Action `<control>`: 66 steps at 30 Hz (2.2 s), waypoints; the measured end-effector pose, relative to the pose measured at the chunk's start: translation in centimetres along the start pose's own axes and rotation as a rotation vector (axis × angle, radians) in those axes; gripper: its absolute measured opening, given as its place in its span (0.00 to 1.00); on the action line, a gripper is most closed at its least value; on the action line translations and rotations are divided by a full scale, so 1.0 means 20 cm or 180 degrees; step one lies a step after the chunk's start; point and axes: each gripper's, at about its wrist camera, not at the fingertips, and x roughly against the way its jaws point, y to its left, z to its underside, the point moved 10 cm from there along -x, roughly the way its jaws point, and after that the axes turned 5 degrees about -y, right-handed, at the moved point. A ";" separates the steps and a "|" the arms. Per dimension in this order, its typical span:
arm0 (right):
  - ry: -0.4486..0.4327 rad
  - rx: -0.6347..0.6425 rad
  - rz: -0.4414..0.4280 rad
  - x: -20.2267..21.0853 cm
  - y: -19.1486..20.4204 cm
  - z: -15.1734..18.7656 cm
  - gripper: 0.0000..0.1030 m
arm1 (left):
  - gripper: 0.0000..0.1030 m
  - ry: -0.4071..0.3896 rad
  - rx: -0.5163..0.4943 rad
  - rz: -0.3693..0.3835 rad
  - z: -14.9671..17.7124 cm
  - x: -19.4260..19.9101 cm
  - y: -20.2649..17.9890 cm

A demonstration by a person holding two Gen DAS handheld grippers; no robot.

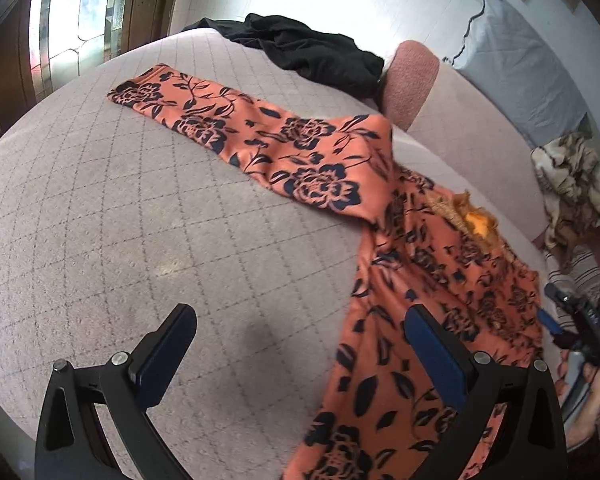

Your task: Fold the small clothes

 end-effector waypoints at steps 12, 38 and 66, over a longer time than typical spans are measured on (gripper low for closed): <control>-0.0123 -0.1485 -0.0405 0.03 -0.62 -0.02 0.86 | 1.00 0.0671 -0.0360 0.0808 -0.22 -0.52 -0.79; -0.0237 -0.1091 -0.0492 0.00 -0.59 0.02 0.87 | 0.05 0.0324 -0.0670 -0.0018 -0.32 -0.75 -0.65; 0.0117 0.0003 0.0053 0.11 -0.33 0.22 0.95 | 0.71 -0.0414 0.1445 0.0181 -0.66 -0.28 0.53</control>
